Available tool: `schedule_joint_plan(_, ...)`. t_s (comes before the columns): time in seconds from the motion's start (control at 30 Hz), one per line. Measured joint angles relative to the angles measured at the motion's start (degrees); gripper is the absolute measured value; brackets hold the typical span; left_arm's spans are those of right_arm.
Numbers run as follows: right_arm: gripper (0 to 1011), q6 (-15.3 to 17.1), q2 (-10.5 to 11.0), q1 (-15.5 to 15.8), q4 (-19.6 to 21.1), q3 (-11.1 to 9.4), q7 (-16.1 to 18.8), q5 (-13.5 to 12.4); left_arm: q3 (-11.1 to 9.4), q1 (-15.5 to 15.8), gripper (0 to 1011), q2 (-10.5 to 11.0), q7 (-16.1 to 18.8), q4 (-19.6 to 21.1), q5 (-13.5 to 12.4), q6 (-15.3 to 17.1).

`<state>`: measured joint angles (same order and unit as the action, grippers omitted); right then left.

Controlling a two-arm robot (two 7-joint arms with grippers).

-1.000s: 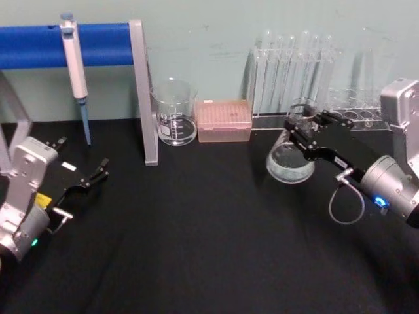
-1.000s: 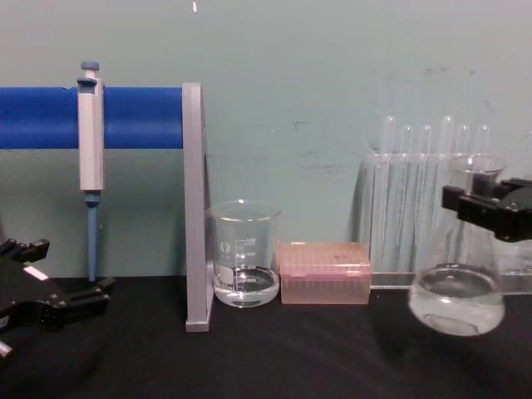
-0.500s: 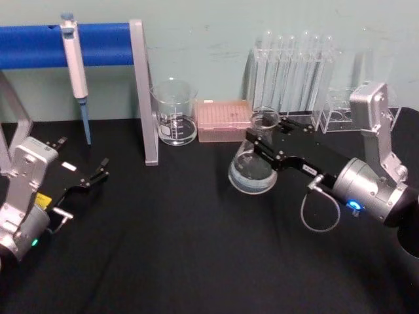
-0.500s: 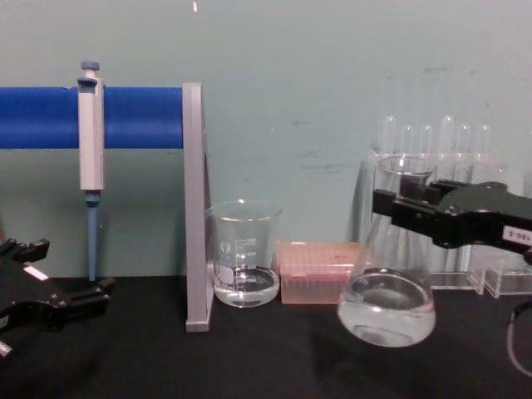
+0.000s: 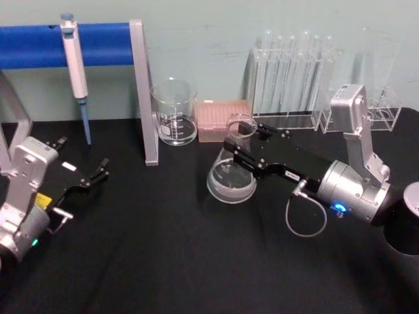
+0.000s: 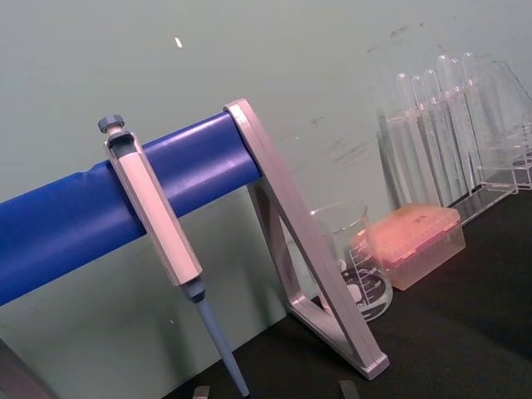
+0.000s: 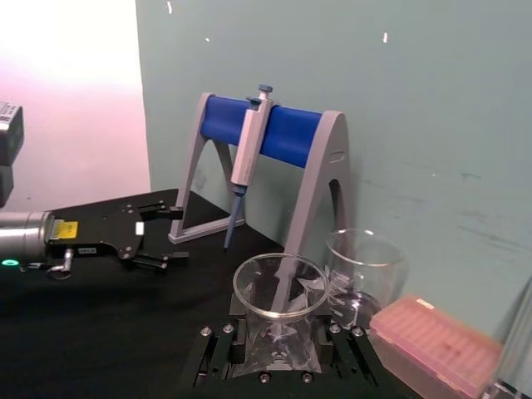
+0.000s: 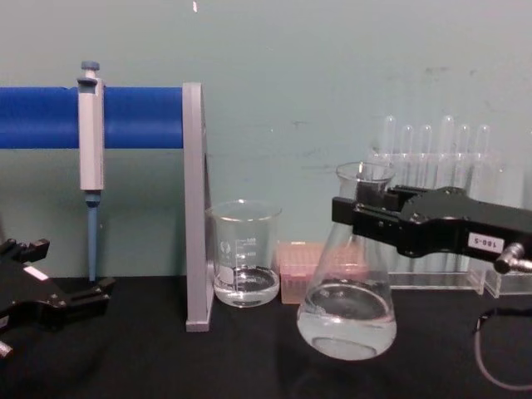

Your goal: Grasp the erlenmeyer flask with one hand, shake it three times, then place it back.

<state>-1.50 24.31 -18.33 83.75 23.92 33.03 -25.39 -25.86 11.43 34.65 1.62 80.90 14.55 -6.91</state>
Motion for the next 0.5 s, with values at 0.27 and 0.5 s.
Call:
schedule_joint_plan(0.27,449,-0.3,0.5,-0.8,-1.4,1.0,2.2,-2.5,0.0,0.0,1001,0.0,0.0,0.0,0.0,0.0)
schedule_joint_plan(0.5,449,-0.3,1.2,-1.4,-2.4,2.2,3.3,-3.9,0.0,0.0,1001,0.0,0.0,0.0,0.0,0.0)
